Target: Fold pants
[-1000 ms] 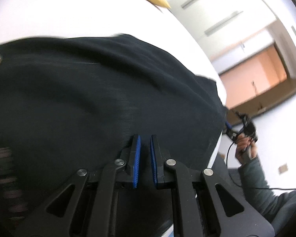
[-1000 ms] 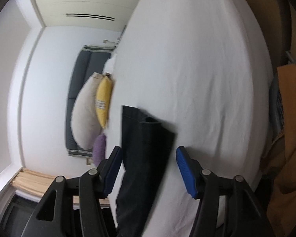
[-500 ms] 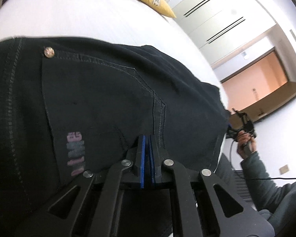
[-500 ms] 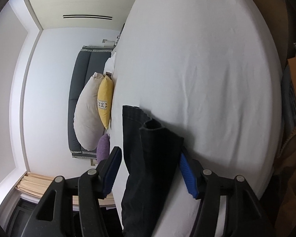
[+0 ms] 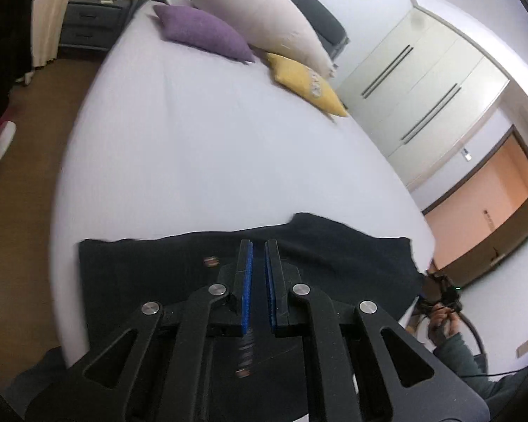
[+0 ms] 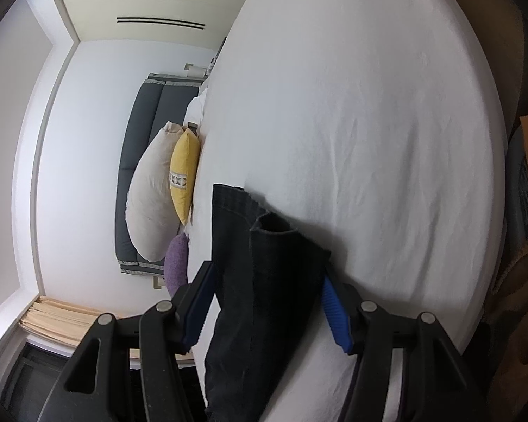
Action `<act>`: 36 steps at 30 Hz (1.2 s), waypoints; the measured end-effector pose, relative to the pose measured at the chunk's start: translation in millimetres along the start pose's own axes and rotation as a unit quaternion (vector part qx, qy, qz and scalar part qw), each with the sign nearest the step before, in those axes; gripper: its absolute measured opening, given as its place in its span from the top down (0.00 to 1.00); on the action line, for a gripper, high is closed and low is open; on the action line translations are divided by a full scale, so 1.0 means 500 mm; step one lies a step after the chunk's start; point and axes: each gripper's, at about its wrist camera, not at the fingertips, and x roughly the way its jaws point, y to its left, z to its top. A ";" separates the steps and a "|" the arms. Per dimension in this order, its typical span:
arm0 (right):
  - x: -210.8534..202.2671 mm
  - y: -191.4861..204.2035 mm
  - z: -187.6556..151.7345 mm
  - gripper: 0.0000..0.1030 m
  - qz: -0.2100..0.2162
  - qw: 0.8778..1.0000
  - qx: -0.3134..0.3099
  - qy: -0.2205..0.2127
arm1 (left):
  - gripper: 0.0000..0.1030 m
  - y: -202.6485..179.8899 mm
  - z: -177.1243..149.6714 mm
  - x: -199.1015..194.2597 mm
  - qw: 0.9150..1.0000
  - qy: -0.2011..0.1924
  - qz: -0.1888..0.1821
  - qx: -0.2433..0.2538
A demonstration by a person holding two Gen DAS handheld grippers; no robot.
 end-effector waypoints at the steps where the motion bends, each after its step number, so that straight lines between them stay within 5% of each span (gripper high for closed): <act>1: 0.000 0.003 0.001 0.39 -0.001 1.000 -0.002 -0.001 | 0.94 -0.018 0.000 0.015 1.000 0.009 -0.008 0.005; 8: 0.010 0.008 0.000 0.40 0.015 1.000 -0.003 -0.013 | 0.94 -0.252 -0.062 0.279 0.984 0.122 -0.112 0.066; 14: 0.029 0.019 0.002 0.40 0.017 1.000 -0.007 -0.018 | 0.94 -0.404 -0.112 0.478 0.964 0.202 -0.138 0.107; 17: 0.039 0.022 0.004 0.53 0.008 1.000 -0.016 -0.016 | 0.94 -0.367 -0.128 0.533 0.967 0.218 -0.100 0.083; 20: 0.045 0.019 0.004 0.77 -0.006 1.000 -0.025 -0.008 | 0.94 -0.290 -0.141 0.546 0.963 0.213 -0.164 0.005; 22: 0.046 0.013 0.006 0.88 -0.022 0.999 -0.028 -0.006 | 0.94 -0.268 -0.142 0.543 0.961 0.212 -0.175 -0.018; 36: 0.030 0.072 -0.017 0.90 -0.067 0.994 -0.075 -0.035 | 0.94 -0.297 -0.141 0.548 0.966 0.206 -0.157 0.004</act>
